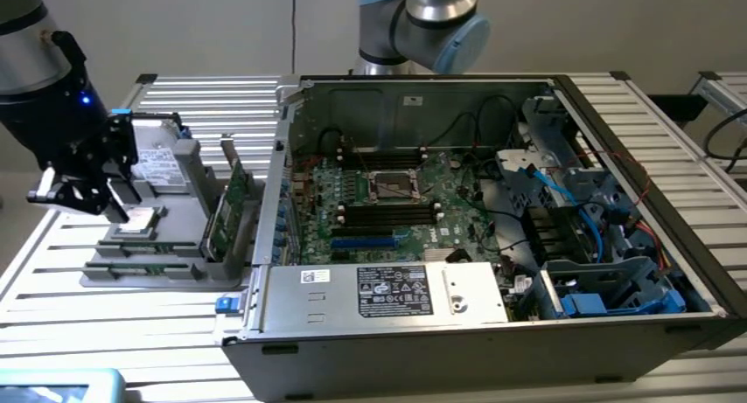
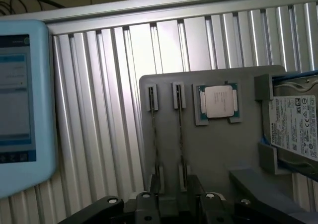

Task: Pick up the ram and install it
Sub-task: 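Pick up the ram and move it above insertion slot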

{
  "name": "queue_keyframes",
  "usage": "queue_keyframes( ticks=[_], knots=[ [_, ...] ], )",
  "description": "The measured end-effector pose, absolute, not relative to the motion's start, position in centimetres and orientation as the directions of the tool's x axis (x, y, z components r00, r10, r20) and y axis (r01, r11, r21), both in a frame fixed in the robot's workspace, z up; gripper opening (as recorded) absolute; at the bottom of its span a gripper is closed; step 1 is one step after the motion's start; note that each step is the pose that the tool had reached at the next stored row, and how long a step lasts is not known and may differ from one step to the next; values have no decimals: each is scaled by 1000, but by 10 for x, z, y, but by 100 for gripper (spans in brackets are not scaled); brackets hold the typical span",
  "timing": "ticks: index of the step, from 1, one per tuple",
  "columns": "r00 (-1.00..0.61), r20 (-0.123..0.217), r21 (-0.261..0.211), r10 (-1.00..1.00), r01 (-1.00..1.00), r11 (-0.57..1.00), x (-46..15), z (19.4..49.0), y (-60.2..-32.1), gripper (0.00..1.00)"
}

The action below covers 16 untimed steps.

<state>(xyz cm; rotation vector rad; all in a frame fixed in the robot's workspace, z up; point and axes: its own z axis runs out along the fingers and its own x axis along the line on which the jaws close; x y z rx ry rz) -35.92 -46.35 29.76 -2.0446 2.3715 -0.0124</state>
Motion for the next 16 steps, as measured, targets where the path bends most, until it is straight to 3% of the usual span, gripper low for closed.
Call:
queue_keyframes(
  ticks=[16],
  knots=[
    [-92,0,4,-996,-996,92,-359,269,-473,36]
  ],
)
